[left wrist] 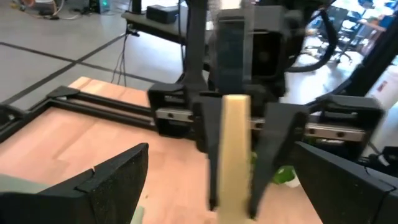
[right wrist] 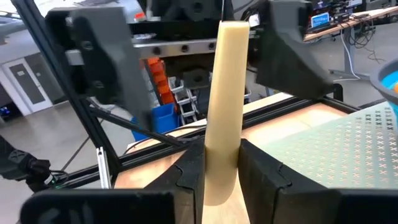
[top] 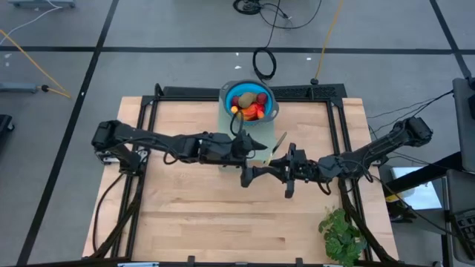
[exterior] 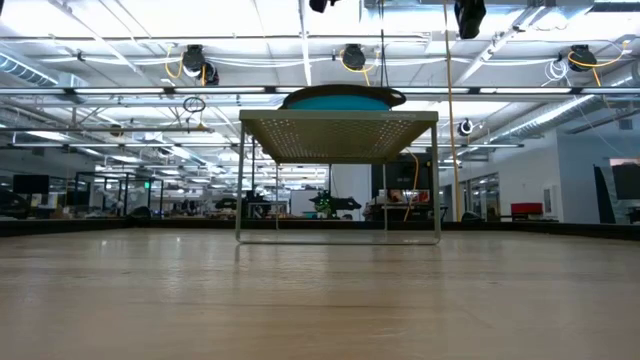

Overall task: Pick & Place Fruit
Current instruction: Put the kitchen knife on the shelf

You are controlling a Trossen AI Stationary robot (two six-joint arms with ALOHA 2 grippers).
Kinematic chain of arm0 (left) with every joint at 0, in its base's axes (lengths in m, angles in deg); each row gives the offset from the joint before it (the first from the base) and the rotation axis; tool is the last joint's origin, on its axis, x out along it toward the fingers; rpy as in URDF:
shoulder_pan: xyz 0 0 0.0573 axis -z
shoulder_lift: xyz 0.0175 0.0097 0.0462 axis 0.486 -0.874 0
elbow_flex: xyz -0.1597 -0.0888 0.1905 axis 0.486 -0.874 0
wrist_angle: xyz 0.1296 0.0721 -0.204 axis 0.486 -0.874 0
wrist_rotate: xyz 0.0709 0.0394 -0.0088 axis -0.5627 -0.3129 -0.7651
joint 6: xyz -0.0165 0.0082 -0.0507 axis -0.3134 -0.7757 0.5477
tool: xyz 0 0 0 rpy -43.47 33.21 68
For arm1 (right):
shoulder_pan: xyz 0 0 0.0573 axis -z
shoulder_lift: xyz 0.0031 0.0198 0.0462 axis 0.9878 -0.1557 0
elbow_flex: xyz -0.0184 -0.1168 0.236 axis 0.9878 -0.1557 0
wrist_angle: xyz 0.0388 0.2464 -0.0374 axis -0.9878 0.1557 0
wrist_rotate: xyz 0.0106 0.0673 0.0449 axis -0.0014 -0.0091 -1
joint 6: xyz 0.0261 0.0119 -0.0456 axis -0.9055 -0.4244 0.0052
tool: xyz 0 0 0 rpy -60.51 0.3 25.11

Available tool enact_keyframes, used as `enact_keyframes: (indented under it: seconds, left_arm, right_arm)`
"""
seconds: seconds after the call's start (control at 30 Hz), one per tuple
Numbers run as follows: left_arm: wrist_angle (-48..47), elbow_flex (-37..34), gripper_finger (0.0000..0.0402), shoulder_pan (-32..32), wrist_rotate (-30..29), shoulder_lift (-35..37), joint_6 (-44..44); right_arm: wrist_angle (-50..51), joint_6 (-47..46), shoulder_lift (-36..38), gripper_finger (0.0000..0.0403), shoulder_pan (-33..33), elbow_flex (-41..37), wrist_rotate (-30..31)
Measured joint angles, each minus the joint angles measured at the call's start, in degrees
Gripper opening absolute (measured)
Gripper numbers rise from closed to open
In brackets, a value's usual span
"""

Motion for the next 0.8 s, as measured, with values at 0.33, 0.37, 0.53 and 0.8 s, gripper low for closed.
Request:
enact_keyframes:
  seconds: [0.33,0.37,0.53,0.8]
  left_arm:
    - [-0.3,0.0,0.0392,-1.1,0.1,0.0,0.2]
    - [-0.3,0.0,0.0392,-1.1,0.6,0.0,0.3]
    - [-0.2,0.0,0.0392,-1.2,0.7,0.0,-0.1]
    - [0.5,0.0,0.0392,-1.5,2.1,-0.7,-0.8]
  right_arm:
    - [-0.3,0.4,0.0,0.0064,-0.1,0.0,-1.3]
    - [-0.5,0.7,0.0,0.0064,-0.1,0.0,-1.3]
    - [-1.8,1.5,0.0,0.0065,-0.1,0.0,-1.3]
    - [-3.3,1.9,0.0,0.0064,-0.1,0.0,-1.4]
